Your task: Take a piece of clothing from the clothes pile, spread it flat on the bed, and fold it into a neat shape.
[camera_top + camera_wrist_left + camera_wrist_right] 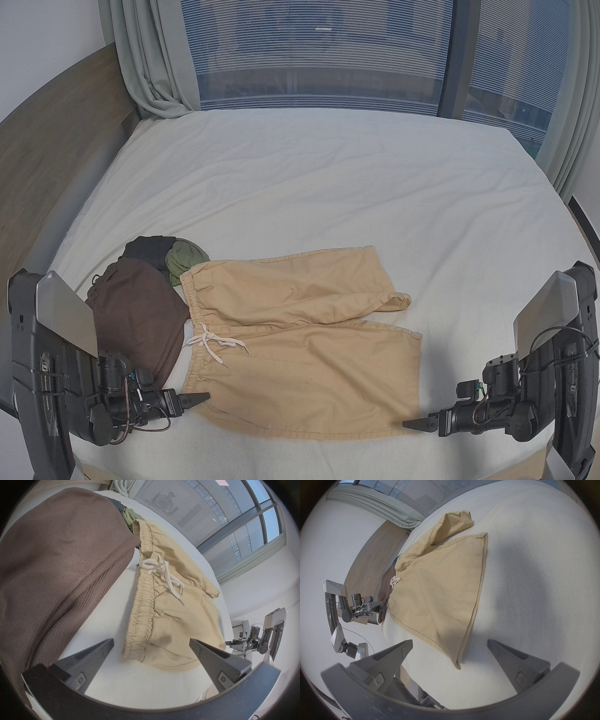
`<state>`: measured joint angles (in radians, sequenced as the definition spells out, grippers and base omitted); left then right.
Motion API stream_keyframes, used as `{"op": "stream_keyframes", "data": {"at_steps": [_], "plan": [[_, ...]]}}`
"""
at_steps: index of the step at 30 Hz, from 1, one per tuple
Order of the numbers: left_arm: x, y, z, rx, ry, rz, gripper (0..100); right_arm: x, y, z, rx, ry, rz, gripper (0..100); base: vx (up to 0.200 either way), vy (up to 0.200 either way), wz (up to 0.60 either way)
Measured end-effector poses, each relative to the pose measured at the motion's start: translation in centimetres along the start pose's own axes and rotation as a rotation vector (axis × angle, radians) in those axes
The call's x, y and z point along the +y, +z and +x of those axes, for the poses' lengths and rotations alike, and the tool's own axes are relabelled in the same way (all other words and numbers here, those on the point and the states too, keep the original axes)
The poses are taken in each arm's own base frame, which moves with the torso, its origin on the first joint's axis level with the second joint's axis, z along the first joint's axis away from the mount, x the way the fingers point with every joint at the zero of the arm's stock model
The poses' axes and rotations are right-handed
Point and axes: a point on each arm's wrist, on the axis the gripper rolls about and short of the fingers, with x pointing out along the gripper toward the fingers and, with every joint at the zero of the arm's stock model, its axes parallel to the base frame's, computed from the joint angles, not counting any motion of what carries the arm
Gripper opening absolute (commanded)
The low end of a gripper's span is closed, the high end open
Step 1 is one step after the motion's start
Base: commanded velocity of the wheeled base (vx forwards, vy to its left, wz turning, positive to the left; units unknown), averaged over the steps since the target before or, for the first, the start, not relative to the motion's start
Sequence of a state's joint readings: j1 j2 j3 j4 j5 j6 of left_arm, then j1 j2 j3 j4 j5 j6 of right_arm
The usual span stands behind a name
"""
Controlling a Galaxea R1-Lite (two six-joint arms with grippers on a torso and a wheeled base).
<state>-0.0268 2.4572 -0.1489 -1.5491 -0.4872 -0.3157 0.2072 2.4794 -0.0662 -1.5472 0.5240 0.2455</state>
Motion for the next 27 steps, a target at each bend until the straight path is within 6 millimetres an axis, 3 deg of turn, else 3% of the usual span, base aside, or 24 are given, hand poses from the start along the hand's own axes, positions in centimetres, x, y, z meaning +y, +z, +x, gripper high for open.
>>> {"op": "stream_keyframes", "data": {"at_steps": [6,7,27], "plan": [[0.07,0.00,0.25,0.001,-0.001,0.000,100,0.01,0.11,0.02,-0.005,0.001,-0.003,100,0.000,0.000,0.00],[0.08,0.00,0.26,0.001,0.000,0.000,0,0.02,0.12,0.02,-0.006,0.001,-0.003,100,0.000,0.000,0.00],[0.22,0.19,0.25,-0.007,-0.004,0.000,0,-0.04,0.12,0.25,-0.004,0.004,-0.001,100,0.000,0.000,0.00]]}}
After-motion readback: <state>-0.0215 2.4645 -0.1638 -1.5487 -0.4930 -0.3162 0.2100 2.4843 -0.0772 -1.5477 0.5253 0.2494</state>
